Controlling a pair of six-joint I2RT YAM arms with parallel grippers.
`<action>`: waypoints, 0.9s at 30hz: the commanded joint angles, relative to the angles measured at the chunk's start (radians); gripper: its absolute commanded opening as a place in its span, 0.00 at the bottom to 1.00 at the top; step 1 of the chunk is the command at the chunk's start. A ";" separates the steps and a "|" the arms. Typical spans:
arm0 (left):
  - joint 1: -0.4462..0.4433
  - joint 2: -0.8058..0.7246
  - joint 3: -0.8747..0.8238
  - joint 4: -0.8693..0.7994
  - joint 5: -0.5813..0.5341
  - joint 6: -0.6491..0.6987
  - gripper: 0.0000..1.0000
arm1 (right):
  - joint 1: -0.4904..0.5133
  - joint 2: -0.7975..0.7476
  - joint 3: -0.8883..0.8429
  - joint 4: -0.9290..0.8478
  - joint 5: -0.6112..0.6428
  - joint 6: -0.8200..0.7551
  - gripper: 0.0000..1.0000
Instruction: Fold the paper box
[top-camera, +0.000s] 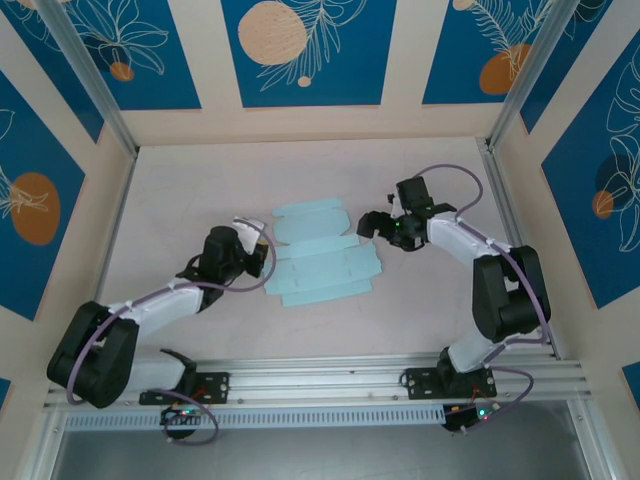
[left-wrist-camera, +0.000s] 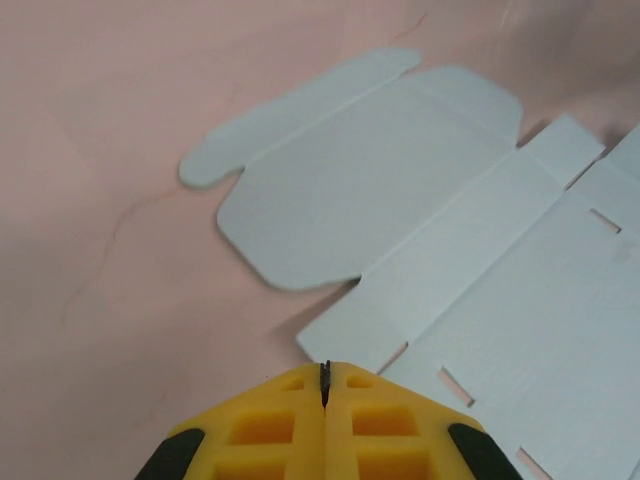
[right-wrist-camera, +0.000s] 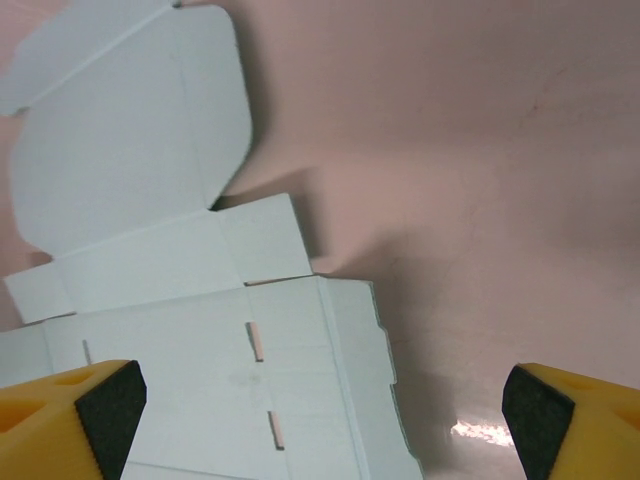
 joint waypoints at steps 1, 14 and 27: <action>-0.009 -0.013 0.025 0.050 0.033 0.101 0.00 | -0.028 -0.047 0.020 -0.005 -0.085 -0.018 0.94; 0.012 -0.070 0.128 -0.485 -0.169 -0.333 0.74 | -0.051 -0.075 -0.005 -0.021 -0.074 -0.013 0.94; 0.036 0.038 0.114 -0.537 -0.040 -0.474 1.00 | -0.047 -0.074 -0.010 -0.009 -0.076 0.002 0.95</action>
